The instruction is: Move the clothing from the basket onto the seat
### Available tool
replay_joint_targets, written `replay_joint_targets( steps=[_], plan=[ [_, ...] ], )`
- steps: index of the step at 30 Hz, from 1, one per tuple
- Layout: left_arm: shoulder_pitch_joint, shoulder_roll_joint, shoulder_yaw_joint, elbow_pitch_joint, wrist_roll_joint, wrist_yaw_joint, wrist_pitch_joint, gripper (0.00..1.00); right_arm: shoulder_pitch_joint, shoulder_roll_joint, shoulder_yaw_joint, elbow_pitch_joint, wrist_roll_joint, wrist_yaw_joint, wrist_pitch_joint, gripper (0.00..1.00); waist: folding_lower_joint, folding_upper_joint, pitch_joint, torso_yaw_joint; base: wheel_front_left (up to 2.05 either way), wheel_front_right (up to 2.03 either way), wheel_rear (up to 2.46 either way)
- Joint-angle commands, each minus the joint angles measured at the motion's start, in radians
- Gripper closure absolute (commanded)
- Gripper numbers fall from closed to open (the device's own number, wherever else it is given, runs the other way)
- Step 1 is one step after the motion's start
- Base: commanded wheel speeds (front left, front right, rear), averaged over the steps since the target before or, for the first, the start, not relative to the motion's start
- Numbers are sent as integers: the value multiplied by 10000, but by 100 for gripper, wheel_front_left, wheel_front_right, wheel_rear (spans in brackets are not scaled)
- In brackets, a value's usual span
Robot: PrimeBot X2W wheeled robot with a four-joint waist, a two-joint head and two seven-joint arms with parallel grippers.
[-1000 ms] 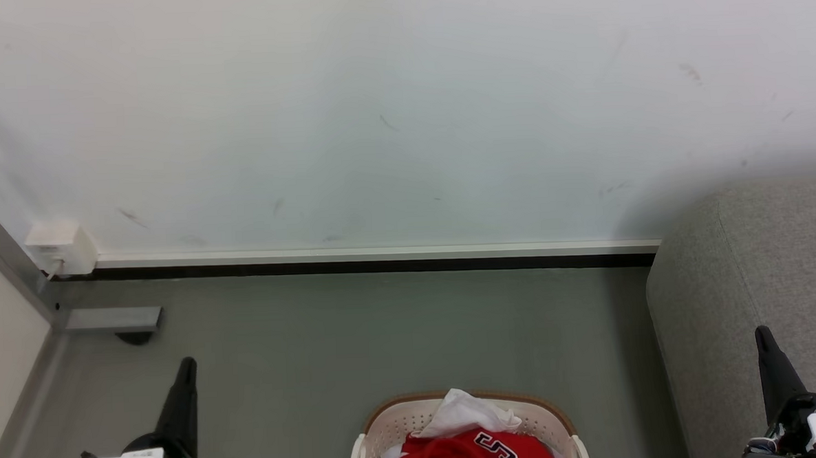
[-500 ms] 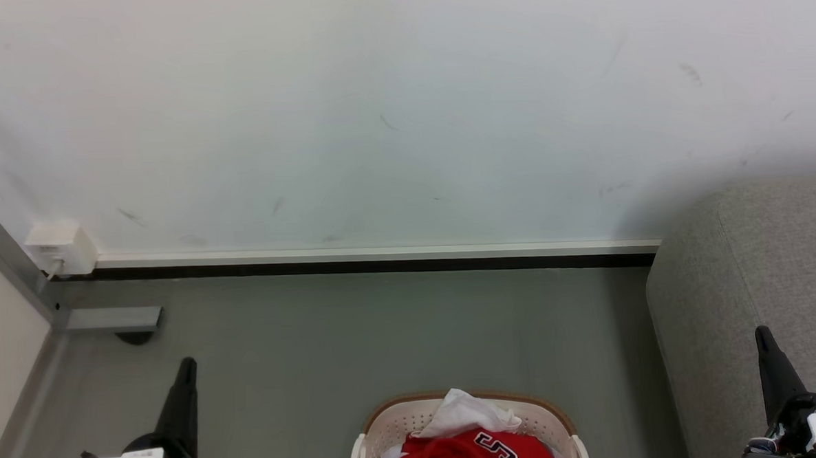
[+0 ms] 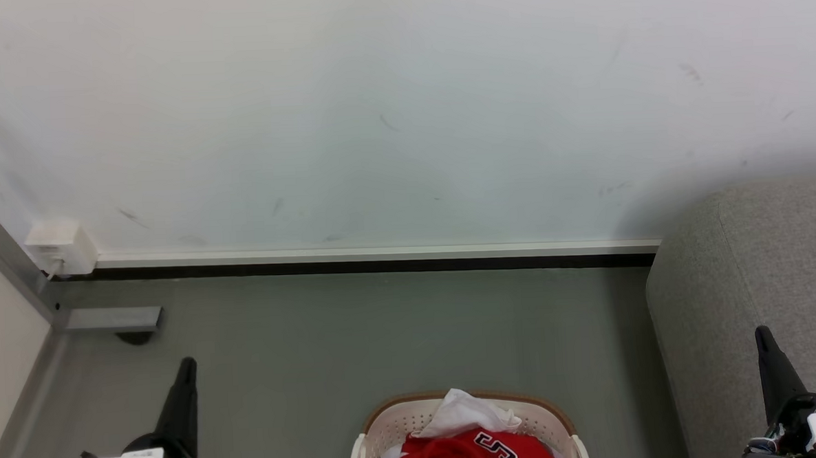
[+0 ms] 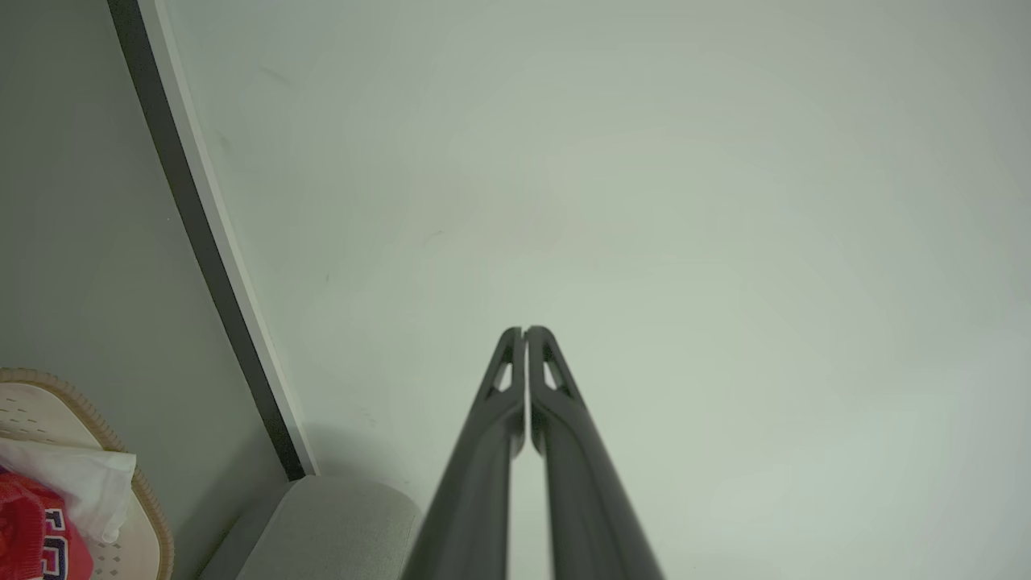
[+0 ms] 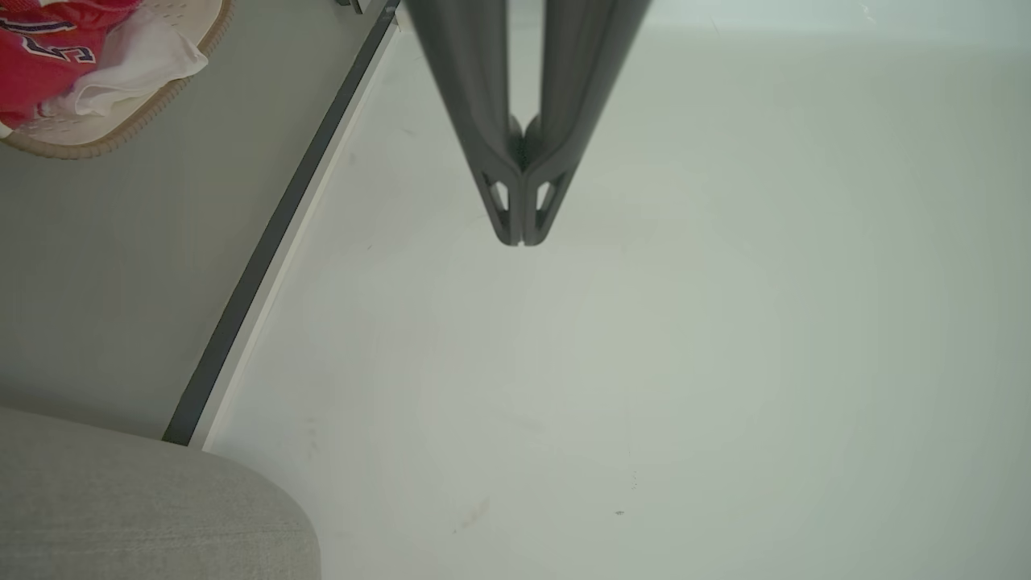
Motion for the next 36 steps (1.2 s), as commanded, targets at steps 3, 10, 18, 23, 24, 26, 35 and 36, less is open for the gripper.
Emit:
replay_joint_targets(
  steps=[3,10,18,23,24,26,35,36],
  plan=[
    [-68,21,16,-29,-137,-57,31,100,129,-9,-23,-35,-41,-23,16,100,0,0,0,0,0,0,0],
    [-68,21,16,-29,-137,-57,30,100,129,-9,-23,-35,-41,-23,16,100,0,0,0,0,0,0,0],
    [-68,21,16,-29,-137,-57,30,100,129,-9,-23,-35,-41,-23,16,100,0,0,0,0,0,0,0],
    [125,-46,-19,165,18,34,-23,0,75,38,29,169,-1,0,-15,0,0,0,1,0,0,0,0],
    [115,-45,-32,151,52,33,-74,0,71,37,58,137,-15,0,-45,0,0,0,3,0,0,0,0],
    [98,-42,-70,127,120,32,-181,0,69,35,133,73,-49,-1,-123,0,0,0,5,0,0,0,0],
    [36,-32,-158,-141,680,23,-629,0,29,-51,593,-257,-304,-2,-577,0,0,0,5,-12,0,0,0],
    [37,-31,-157,-185,759,22,-673,0,20,-72,651,-296,-339,-2,-630,0,0,0,4,-14,0,0,0]
  ],
)
